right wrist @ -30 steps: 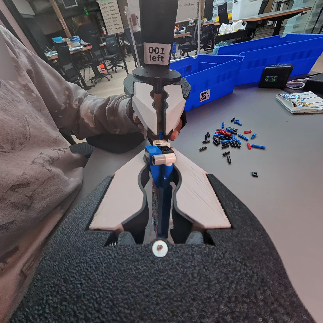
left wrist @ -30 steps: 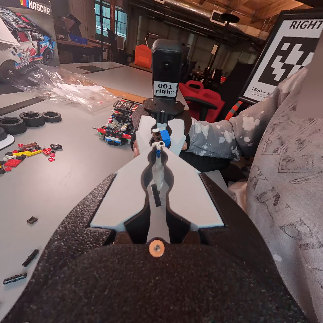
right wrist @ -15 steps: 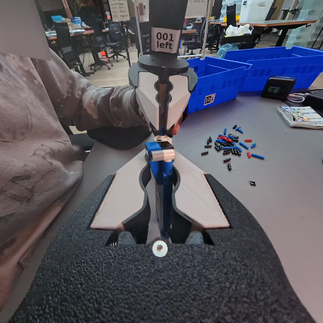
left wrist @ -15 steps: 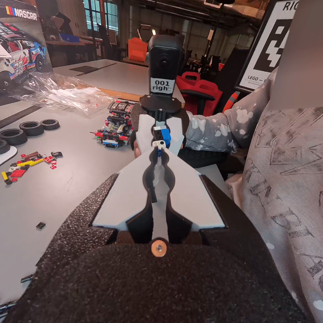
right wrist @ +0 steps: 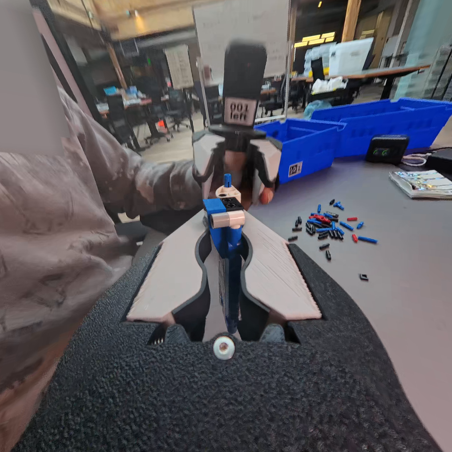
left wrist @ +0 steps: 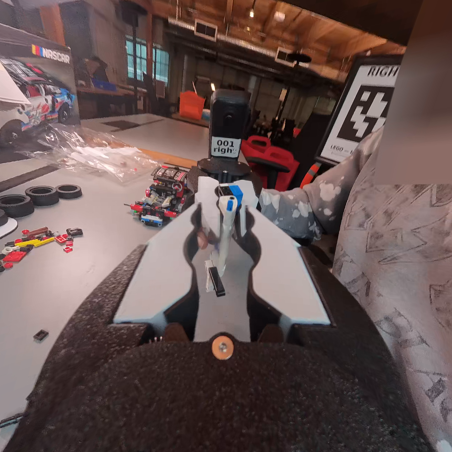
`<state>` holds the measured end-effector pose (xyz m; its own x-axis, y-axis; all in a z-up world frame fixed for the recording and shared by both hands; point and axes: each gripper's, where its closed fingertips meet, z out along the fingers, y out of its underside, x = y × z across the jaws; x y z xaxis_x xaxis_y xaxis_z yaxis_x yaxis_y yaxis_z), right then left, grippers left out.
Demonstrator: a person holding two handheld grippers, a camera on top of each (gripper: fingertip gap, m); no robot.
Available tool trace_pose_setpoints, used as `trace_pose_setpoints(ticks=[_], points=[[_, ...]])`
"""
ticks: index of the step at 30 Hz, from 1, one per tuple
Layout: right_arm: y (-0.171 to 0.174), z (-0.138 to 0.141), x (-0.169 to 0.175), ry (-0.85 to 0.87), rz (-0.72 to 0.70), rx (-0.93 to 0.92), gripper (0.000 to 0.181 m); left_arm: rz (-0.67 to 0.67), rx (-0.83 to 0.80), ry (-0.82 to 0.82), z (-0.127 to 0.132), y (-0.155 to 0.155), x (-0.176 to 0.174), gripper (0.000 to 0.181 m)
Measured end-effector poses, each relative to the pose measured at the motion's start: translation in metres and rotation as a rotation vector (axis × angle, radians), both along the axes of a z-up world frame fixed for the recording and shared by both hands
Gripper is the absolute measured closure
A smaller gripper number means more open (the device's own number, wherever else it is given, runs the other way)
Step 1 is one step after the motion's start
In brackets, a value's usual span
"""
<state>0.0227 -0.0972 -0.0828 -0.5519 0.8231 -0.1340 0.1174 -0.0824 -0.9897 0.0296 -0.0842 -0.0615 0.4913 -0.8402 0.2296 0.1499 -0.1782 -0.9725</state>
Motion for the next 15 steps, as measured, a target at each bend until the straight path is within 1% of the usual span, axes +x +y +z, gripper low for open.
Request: trace_pose_setpoints(ticks=[1,2,4,6,7,8,9,10,11,12,15], points=[[0.007,0.012,0.0,0.039,-0.02,-0.068,0.166,-0.002,-0.013,-0.039,0.001,0.0,-0.005,0.129],[0.013,0.021,0.002,0.067,-0.033,-0.131,0.166,-0.013,-0.041,-0.056,-0.003,0.0,-0.008,0.121],[0.024,0.033,0.004,0.111,-0.043,-0.243,0.165,-0.031,-0.11,-0.018,-0.019,0.003,-0.004,0.114],[0.027,0.037,0.003,0.134,-0.042,-0.314,0.166,-0.053,-0.147,0.038,-0.034,0.005,0.015,0.115],[0.024,0.036,0.002,0.129,-0.034,-0.322,0.166,-0.052,-0.163,0.068,-0.041,0.007,0.024,0.122],[0.022,0.033,0.0,0.118,-0.034,-0.309,0.166,-0.043,-0.169,0.094,-0.045,0.01,0.03,0.135],[0.022,0.032,0.0,0.121,-0.04,-0.291,0.166,-0.023,-0.172,0.114,-0.048,0.014,0.03,0.149],[0.025,0.031,-0.001,0.116,-0.061,-0.273,0.163,-0.029,-0.171,0.119,-0.047,0.014,0.027,0.17],[0.029,0.028,-0.001,0.1,-0.08,-0.242,0.162,-0.077,-0.18,0.092,-0.042,0.009,0.026,0.174],[0.031,0.027,0.002,0.098,-0.084,-0.207,0.16,-0.088,-0.206,0.09,-0.041,0.006,0.021,0.175],[0.027,0.022,0.011,0.061,-0.03,-0.13,0.157,-0.102,-0.216,0.224,-0.054,-0.006,0.008,0.175]])
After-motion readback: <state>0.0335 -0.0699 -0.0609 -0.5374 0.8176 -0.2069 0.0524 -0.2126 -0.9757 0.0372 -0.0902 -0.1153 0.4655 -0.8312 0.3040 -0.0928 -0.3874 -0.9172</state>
